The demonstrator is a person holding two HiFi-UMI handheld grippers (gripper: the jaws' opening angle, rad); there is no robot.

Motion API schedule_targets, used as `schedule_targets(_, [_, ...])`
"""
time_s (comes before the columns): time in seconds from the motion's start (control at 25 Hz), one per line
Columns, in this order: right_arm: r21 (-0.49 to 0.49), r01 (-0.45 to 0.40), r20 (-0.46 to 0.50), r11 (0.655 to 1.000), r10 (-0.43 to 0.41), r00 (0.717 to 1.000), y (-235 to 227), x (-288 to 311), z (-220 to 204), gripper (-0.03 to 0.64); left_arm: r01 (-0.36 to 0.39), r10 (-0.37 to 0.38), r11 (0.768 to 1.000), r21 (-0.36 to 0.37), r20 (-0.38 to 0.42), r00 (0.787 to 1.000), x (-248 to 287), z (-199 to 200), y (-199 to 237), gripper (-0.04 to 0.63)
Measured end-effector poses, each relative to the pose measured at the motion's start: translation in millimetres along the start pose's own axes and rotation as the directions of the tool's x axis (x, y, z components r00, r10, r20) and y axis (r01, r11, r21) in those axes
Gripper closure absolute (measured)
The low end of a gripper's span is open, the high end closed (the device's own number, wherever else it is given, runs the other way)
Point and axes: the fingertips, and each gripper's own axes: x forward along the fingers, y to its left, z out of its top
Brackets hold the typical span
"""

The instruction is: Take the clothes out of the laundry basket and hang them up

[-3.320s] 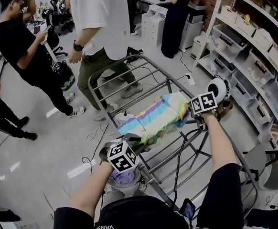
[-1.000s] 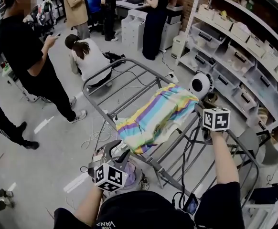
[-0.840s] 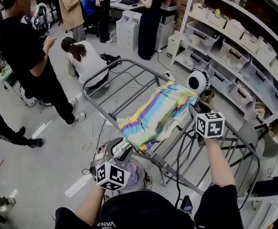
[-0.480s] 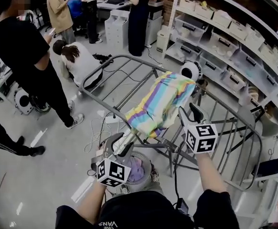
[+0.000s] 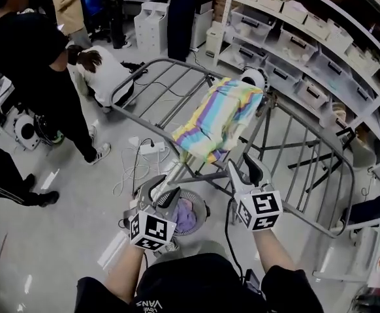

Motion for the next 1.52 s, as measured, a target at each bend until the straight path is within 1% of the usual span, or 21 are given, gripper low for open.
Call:
schedule_targets(0.2, [0.020,-0.093,-0.008,0.995,0.093,0.996,18,-21,-29,0.445,-0.063,0.060,0.995,-0.074,-0.034,0.998,-8,-10,-23,0.423])
schedule_targets(0.36, [-0.007,-0.192,-0.047,0.981,0.192,0.980,29,-39,-61,0.445,-0.114,0.104,0.983,-0.146,-0.076,0.992,-11,-27,-51,0.423])
schedule_targets(0.6, [-0.034,-0.341,-0.140,0.939,0.334,0.932,50,-54,-126,0.446,-0.194,0.161,0.955,-0.222,-0.157,0.974,-19,-71,-102,0.423])
schedule_targets(0.72, [-0.031,-0.394,-0.180,0.919,0.383,0.906,63,-53,-159,0.446,-0.242,0.199,0.935,-0.257,-0.185,0.963,-24,-99,-122,0.423])
schedule_targets(0.84, [-0.017,-0.435,-0.237,0.900,0.419,0.876,81,-46,-199,0.446,-0.276,0.217,0.916,-0.290,-0.220,0.951,-31,-132,-140,0.423])
schedule_targets(1.08, [0.032,-0.476,-0.388,0.879,0.450,0.805,116,-23,-296,0.446,-0.302,0.191,0.875,-0.379,-0.304,0.933,-43,-212,-164,0.423])
schedule_targets(1.2, [0.034,-0.486,-0.476,0.873,0.441,0.761,134,-6,-351,0.446,-0.308,0.170,0.852,-0.423,-0.333,0.927,-41,-257,-171,0.423])
schedule_targets(1.24, [0.035,-0.484,-0.503,0.874,0.434,0.747,139,0,-369,0.446,-0.303,0.155,0.848,-0.435,-0.343,0.926,-39,-273,-174,0.423])
schedule_targets(1.4, [0.056,-0.456,-0.572,0.888,0.402,0.714,158,22,-428,0.449,-0.239,0.056,0.855,-0.459,-0.377,0.924,-19,-339,-188,0.423])
schedule_targets(1.52, [0.079,-0.440,-0.606,0.894,0.394,0.691,170,34,-462,0.451,-0.180,-0.017,0.860,-0.478,-0.380,0.925,3,-376,-193,0.423])
